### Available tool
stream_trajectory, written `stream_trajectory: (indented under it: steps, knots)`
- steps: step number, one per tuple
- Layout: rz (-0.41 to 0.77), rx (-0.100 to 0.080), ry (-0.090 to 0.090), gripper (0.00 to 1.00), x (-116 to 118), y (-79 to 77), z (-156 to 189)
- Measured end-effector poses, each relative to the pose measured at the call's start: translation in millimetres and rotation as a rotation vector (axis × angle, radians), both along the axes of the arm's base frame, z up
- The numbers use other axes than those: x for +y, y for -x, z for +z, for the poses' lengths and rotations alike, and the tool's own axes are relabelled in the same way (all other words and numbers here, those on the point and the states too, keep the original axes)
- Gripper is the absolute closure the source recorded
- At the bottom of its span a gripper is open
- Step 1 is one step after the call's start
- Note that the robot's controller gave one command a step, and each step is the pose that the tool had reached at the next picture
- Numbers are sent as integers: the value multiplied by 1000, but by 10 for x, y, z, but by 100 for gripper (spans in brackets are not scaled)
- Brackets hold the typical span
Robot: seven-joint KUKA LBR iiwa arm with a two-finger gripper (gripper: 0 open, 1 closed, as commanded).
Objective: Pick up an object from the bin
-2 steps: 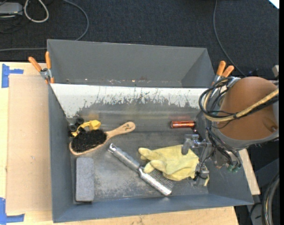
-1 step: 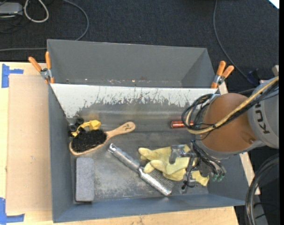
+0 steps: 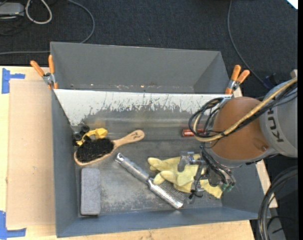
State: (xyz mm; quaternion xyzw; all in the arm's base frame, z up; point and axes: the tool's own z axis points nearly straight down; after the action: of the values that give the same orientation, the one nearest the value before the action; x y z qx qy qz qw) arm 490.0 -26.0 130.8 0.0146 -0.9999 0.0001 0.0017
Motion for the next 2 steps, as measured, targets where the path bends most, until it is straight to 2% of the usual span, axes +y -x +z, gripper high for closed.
stream_trajectory:
  steps: [1, 2]
  knots:
    - [321, 2, -2, 0, 89, -131, 283]
    - [194, 4, -4, 100, 31, -114, -580]
